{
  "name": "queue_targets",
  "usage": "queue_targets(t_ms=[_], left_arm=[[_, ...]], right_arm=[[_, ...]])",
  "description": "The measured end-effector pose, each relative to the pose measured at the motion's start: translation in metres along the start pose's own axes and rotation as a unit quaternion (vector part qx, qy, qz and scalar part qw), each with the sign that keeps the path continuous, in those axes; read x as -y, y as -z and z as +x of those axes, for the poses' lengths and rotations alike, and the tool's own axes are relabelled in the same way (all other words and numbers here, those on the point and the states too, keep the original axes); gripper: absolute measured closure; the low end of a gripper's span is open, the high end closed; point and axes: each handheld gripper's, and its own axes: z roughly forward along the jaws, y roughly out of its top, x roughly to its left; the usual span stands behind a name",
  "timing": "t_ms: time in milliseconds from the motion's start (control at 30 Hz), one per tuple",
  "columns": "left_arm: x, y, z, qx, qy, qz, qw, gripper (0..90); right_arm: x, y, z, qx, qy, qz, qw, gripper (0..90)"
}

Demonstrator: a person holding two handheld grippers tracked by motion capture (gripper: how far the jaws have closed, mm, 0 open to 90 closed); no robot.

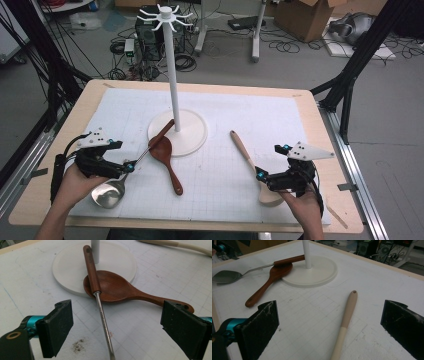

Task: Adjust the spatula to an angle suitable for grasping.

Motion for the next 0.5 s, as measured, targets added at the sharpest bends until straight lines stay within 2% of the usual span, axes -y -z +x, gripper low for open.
queue_targets(t_ms=[200, 433, 500], left_arm=[[0.001, -0.004, 0.009, -0.002, 0.006, 0.006, 1.0000, 22.1], [-0.002, -0.011, 0.013, -0.004, 0.003, 0.015, 0.9999, 29.6], [-0.006, -0.014, 0.015, -0.003, 0.001, 0.025, 0.9997, 33.0]], right_arm=[[0.000, 0.001, -0.001, 0.002, -0.001, 0.001, 1.0000, 0.4], [0.001, 0.004, -0.003, 0.006, -0.005, -0.001, 1.0000, 0.4], [0.001, 0.004, -0.004, 0.007, -0.006, -0.001, 1.0000, 0.4]])
